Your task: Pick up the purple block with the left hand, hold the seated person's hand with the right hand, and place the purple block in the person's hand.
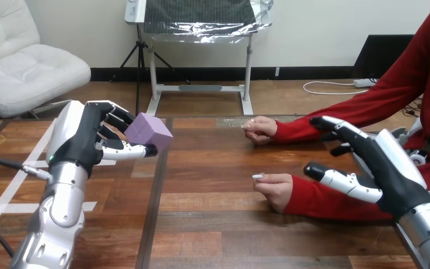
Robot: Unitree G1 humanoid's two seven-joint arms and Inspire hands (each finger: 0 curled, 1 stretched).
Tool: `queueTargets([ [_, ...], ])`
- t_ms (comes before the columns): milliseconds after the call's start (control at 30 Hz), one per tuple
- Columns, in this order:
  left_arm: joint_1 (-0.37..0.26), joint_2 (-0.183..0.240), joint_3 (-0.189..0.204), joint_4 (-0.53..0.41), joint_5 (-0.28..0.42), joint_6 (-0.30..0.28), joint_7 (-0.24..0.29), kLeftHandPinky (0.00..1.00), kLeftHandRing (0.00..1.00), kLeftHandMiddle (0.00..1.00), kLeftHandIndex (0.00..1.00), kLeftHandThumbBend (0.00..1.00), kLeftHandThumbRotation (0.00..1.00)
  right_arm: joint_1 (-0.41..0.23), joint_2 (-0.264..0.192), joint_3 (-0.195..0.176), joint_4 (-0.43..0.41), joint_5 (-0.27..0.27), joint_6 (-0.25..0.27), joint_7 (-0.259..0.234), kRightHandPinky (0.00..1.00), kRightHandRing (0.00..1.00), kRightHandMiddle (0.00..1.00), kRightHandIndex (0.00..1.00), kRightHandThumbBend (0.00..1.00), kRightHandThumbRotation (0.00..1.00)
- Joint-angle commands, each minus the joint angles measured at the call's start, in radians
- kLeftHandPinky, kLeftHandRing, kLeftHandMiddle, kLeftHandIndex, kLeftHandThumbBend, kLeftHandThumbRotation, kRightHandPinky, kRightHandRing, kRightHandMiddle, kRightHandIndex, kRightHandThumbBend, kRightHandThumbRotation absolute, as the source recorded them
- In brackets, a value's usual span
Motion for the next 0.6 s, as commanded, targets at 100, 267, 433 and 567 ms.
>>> queueTargets([
  [100, -0.041, -0.013, 0.031, -0.038, -0.017, -0.028, 0.006, 0.28, 0.36, 0.42, 0.47, 0.69, 0.00, -0.101, -0.046, 0.019, 0.006, -0.026, 0.003, 0.007, 0.73, 0.85, 0.88, 0.87, 0.93, 0.83],
  [267, -0.043, -0.024, 0.036, -0.030, -0.021, -0.044, 0.020, 0.27, 0.34, 0.41, 0.47, 0.69, 0.00, -0.113, -0.064, 0.028, 0.032, -0.044, -0.007, 0.003, 0.73, 0.85, 0.88, 0.87, 0.93, 0.83],
  [433, -0.046, -0.037, 0.042, -0.018, -0.019, -0.059, 0.043, 0.26, 0.33, 0.40, 0.46, 0.69, 0.00, -0.121, -0.076, 0.034, 0.052, -0.045, -0.014, 0.006, 0.73, 0.85, 0.88, 0.87, 0.95, 0.83],
  [567, -0.059, -0.051, 0.046, 0.018, -0.019, -0.089, 0.078, 0.26, 0.33, 0.40, 0.46, 0.69, 0.00, -0.129, -0.090, 0.037, 0.063, -0.043, -0.008, 0.024, 0.73, 0.86, 0.88, 0.87, 0.96, 0.83],
])
